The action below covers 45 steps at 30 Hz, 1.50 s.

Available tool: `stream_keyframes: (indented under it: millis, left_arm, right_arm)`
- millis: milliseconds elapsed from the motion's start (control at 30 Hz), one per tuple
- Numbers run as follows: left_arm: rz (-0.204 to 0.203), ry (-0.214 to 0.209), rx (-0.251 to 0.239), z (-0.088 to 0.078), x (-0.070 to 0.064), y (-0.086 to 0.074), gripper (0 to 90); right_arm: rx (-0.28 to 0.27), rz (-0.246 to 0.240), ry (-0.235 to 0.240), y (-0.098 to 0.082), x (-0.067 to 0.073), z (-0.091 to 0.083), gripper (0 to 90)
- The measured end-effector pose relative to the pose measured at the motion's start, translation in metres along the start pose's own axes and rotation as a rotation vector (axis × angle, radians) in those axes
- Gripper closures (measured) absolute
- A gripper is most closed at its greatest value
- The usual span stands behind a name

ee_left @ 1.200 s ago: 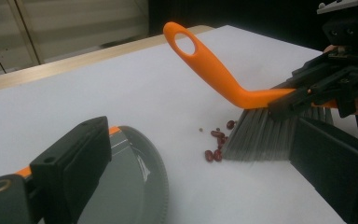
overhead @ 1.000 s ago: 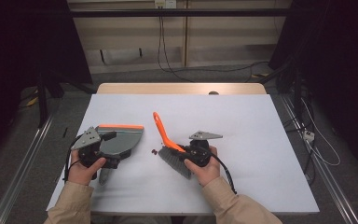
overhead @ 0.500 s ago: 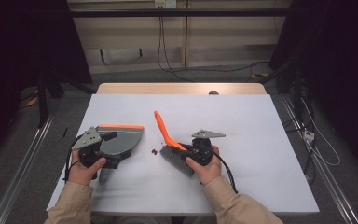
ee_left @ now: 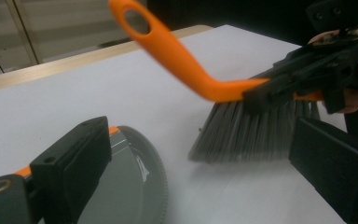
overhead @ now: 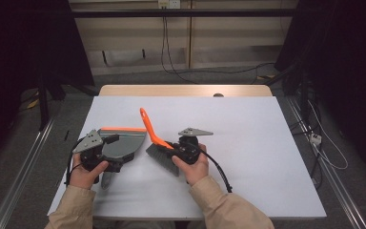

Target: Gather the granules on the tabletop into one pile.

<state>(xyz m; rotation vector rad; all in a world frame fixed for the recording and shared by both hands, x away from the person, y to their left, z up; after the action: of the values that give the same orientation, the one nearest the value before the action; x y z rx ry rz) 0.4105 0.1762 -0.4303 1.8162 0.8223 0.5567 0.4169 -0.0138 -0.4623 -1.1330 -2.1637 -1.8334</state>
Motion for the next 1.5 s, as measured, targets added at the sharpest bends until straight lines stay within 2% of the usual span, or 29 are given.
stream_keyframes:
  millis: [100,167,233,400,800,1133,1300,1400,1500]
  left_arm:
    - [0.001,0.001,-0.004,0.000,0.000,0.000,5.8]
    - [0.001,0.003,-0.004,0.000,0.001,0.000,5.8]
    - [0.003,0.001,-0.004,0.000,0.000,0.000,5.8]
    - [0.005,0.003,-0.004,0.000,0.000,0.000,5.8]
    - [0.010,0.004,-0.002,0.001,-0.002,0.000,5.8]
    - [0.016,-0.001,-0.003,0.001,-0.004,0.001,5.8]
    - [0.016,0.000,-0.005,0.001,-0.004,0.001,5.8]
    - [0.015,-0.001,-0.002,0.001,-0.004,0.000,5.8]
    - [0.018,-0.003,0.000,0.002,-0.004,0.000,5.8]
  right_arm:
    - [0.016,0.038,-0.011,-0.007,-0.005,0.012,71.1]
    - [0.023,0.031,-0.048,-0.010,-0.012,0.014,71.1]
    - [0.022,0.075,-0.046,-0.009,-0.017,0.010,71.1]
    - [0.028,0.044,-0.095,-0.009,-0.024,-0.002,71.1]
    - [-0.018,0.083,-0.141,-0.015,-0.040,-0.037,70.8]
    - [-0.015,0.064,-0.143,-0.016,-0.040,-0.049,70.8]
    - [-0.014,0.073,-0.141,-0.016,-0.041,-0.051,70.9]
    - [-0.025,0.091,-0.110,-0.014,-0.039,-0.051,71.1]
    - [-0.031,0.084,-0.089,-0.010,-0.036,-0.052,71.1]
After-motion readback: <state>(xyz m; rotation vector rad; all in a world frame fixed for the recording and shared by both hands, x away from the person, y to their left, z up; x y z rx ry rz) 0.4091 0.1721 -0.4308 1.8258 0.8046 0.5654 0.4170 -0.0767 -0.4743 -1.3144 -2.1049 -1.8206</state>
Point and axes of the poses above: each handheld gripper's, and its own axes: z roughly forward along the jaws, y roughly out of its top, x roughly to its left, the point moved 7 cm from there along z, roughly forward along the jaws, and after that the axes turned 13 degrees about y, right-handed, at the moved point
